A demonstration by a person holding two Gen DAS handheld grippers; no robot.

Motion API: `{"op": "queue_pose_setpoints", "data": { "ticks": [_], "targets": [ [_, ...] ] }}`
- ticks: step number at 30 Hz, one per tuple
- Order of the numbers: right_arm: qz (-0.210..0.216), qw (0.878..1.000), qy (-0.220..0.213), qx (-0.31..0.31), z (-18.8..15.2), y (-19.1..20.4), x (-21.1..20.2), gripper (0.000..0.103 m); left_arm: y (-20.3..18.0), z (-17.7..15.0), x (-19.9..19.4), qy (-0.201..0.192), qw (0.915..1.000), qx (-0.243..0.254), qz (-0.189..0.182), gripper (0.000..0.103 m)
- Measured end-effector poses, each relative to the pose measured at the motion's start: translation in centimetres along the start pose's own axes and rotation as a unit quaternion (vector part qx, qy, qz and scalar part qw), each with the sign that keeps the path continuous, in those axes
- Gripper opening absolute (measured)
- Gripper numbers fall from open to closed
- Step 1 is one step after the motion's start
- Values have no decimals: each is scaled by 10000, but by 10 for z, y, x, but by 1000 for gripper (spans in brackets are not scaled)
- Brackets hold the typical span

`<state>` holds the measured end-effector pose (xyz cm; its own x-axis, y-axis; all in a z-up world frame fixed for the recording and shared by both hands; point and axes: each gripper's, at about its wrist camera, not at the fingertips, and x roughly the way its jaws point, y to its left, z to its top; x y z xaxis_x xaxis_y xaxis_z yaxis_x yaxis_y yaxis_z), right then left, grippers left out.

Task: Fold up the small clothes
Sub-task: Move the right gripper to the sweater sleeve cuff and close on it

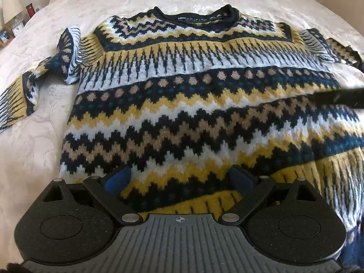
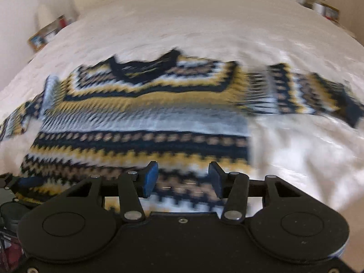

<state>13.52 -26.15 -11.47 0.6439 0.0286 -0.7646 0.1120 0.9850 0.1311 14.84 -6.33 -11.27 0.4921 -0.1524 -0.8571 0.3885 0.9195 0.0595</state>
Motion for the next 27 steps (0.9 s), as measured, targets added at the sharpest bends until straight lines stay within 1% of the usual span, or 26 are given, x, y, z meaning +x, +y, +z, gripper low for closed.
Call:
{"op": "queue_pose_setpoints", "data": {
  "ticks": [1, 3, 4, 6, 7, 8, 10, 11, 12, 13, 14, 16, 18, 20, 22, 24, 27],
  "targets": [
    [-14, 9999, 87, -50, -4, 5, 7, 56, 1, 0, 0, -16, 10000, -14, 3, 96],
    [-138, 9985, 485, -230, -16, 12, 25, 57, 1, -1, 2, -69, 10000, -39, 7, 97],
    [-201, 9977, 539, -366, -23, 15, 28, 57, 1, -2, 3, -118, 9999, -53, 6, 97],
    [-270, 9960, 356, -780, -36, 20, 23, 58, 1, -5, 3, -241, 9997, -82, 3, 99],
    [-300, 9945, 376, -931, -39, 21, 21, 60, 1, -7, 3, -302, 9995, -103, 8, 102],
    [-321, 9935, 431, -1004, -41, 21, 19, 63, 1, -9, 4, -364, 9993, -120, 2, 103],
    [-220, 9944, 516, -894, -40, 14, 13, 64, 2, -12, 3, -474, 9988, -148, -20, 103],
    [-135, 9952, 530, -808, -38, 9, 9, 62, 2, -13, 3, -498, 9987, -140, -23, 103],
    [-84, 9964, 487, -691, -35, 2, 4, 61, 2, -13, 3, -515, 9986, -138, -26, 103],
    [-146, 9973, 398, -596, -31, -2, 1, 60, 2, -13, 3, -524, 9985, -147, -30, 103],
    [-329, 9979, 209, -524, -26, -9, -4, 60, 2, -13, 3, -527, 9985, -150, -25, 103],
    [-665, 9961, -142, -569, -21, -26, -13, 65, 1, -13, 4, -528, 9985, -146, 8, 103],
    [-1182, 9901, -283, -700, -13, -46, -18, 67, 0, -14, 4, -549, 9984, -151, 32, 103],
    [-1604, 9839, -378, -696, -3, -70, -21, 67, 0, -16, 3, -583, 9982, -148, 35, 103],
    [-1834, 9786, -613, -698, 9, -98, -20, 67, 0, -16, 3, -595, 9981, -147, 25, 103],
    [-2233, 9693, -790, -655, 20, -127, -21, 67, 1, -16, 3, -597, 9981, -146, 23, 103],
    [-2496, 9636, -905, -319, 41, -166, -21, 66, 0, -16, 3, -620, 9980, -142, 34, 103]
  ]
}}
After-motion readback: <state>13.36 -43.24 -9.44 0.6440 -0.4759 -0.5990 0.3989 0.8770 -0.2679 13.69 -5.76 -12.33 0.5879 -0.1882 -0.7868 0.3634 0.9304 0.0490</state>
